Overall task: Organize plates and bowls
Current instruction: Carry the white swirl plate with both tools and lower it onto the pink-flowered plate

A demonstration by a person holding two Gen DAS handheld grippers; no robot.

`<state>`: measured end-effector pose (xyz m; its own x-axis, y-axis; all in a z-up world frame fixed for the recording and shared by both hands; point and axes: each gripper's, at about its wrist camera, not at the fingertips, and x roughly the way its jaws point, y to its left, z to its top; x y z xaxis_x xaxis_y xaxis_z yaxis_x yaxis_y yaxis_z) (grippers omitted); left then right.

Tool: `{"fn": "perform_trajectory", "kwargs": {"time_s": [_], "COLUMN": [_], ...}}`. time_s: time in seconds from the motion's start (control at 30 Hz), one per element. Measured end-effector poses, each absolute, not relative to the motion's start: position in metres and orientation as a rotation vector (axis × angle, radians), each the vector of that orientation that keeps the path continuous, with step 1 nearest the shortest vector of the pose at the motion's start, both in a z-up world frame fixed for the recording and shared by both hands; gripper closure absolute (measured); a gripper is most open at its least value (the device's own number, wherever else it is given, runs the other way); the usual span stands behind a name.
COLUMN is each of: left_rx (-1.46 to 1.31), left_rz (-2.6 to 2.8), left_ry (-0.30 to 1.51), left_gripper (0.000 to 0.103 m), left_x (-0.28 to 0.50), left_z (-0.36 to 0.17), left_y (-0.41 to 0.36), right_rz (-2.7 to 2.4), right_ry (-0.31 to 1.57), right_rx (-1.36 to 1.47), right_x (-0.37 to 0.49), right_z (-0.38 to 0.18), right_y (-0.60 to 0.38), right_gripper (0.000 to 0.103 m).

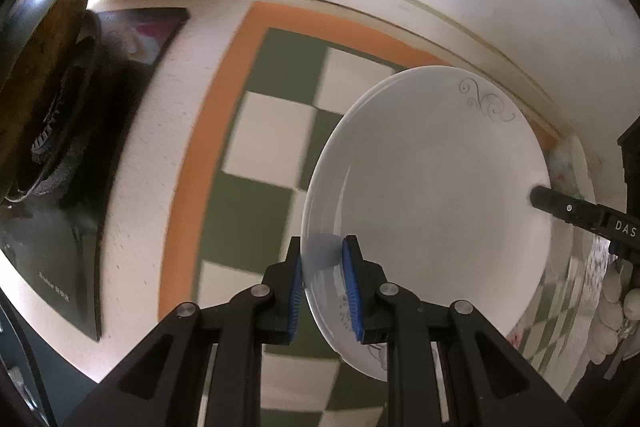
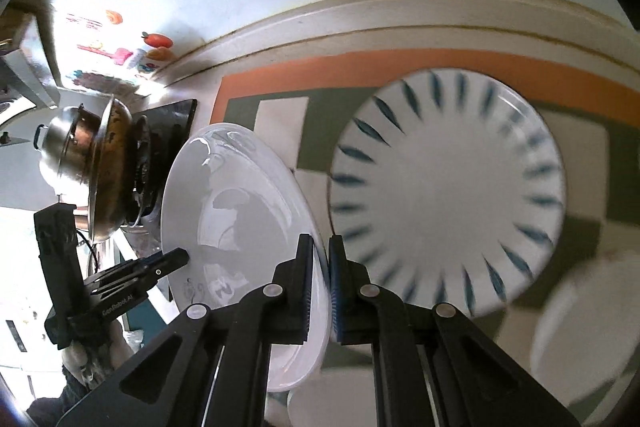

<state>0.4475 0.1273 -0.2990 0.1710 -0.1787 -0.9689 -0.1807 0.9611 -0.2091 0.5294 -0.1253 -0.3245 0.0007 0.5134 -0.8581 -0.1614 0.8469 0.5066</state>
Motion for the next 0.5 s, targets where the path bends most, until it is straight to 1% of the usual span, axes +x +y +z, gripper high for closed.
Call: {"fn": "perform_trajectory", "kwargs": {"time_s": [0.27, 0.5], "left_rx": [-0.23, -0.172], "left_rz": [-0.1, -0.163], "left_ry": [1.42, 1.455], "left_gripper": [0.086, 0.086], "left_x": [0.411, 0.388], "left_z": [-0.29, -0.3], "left_y": [0.067, 0.026], "right_rz": [0.479, 0.426], "right_ry": [1.445, 1.461], "right_rx": [0.377, 0.443], "right_x": [0.452, 0.397], "right_z": [-0.305, -0.32], "right_y": [-0.207, -0.256], "right_gripper": [0.094, 0.094]}}
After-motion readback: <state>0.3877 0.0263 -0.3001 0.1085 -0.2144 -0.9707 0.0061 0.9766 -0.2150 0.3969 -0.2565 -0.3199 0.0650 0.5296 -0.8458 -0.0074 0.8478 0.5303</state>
